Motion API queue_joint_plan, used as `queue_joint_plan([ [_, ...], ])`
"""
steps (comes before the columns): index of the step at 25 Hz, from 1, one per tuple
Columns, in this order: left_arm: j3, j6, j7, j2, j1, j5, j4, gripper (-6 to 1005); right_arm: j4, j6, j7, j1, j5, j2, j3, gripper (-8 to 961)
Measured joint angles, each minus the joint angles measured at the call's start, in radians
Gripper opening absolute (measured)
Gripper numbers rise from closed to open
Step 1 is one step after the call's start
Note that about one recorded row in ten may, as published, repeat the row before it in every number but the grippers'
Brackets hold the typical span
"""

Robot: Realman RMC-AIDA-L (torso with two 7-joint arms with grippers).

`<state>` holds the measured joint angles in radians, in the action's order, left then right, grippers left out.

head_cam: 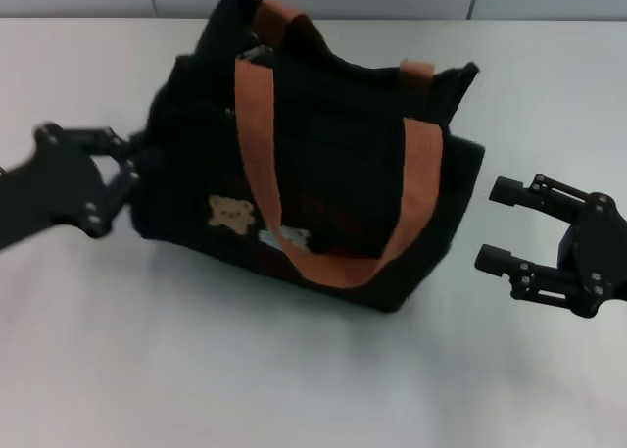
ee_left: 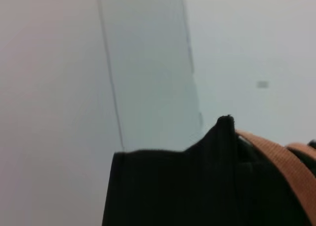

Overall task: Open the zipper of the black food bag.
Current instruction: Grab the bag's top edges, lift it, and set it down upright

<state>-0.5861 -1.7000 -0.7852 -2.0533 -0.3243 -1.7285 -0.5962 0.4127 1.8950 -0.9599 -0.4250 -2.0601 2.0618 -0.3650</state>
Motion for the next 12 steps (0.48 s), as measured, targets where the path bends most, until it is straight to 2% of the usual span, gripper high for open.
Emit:
queue_joint_plan([
  [1, 0.001, -0.056, -0.044, 0.011, 0.003, -0.003, -0.092, 79, 0.0, 0.0, -0.001, 0.0, 0.003, 0.0, 0.0, 805],
  [3, 0.003, -0.08, -0.066, 0.016, 0.003, -0.004, -0.13, 76, 0.0, 0.0, -0.001, 0.0, 0.004, 0.0, 0.0, 805],
  [5, 0.006, -0.138, -0.155, 0.025, -0.001, -0.004, -0.255, 75, 0.0, 0.0, 0.0, 0.001, 0.004, 0.003, 0.0, 804],
  [7, 0.005, -0.144, -0.175, 0.025, -0.002, -0.004, -0.288, 75, -0.005, 0.0, 0.0, 0.001, 0.004, 0.005, 0.0, 804],
  [8, -0.007, -0.157, -0.222, 0.015, -0.005, -0.004, -0.391, 74, -0.008, 0.0, 0.0, 0.002, 0.004, 0.006, 0.0, 804],
  [10, -0.016, -0.159, -0.239, 0.009, -0.006, -0.005, -0.428, 74, -0.014, 0.0, 0.0, 0.001, 0.005, 0.006, 0.0, 804],
  [11, -0.048, -0.162, -0.284, -0.005, -0.006, -0.006, -0.545, 74, -0.019, -0.002, 0.001, -0.003, 0.005, 0.006, 0.0, 804],
  [12, -0.048, -0.162, -0.284, -0.005, -0.006, -0.006, -0.545, 74, -0.019, -0.002, 0.001, -0.003, 0.005, 0.006, 0.0, 804],
])
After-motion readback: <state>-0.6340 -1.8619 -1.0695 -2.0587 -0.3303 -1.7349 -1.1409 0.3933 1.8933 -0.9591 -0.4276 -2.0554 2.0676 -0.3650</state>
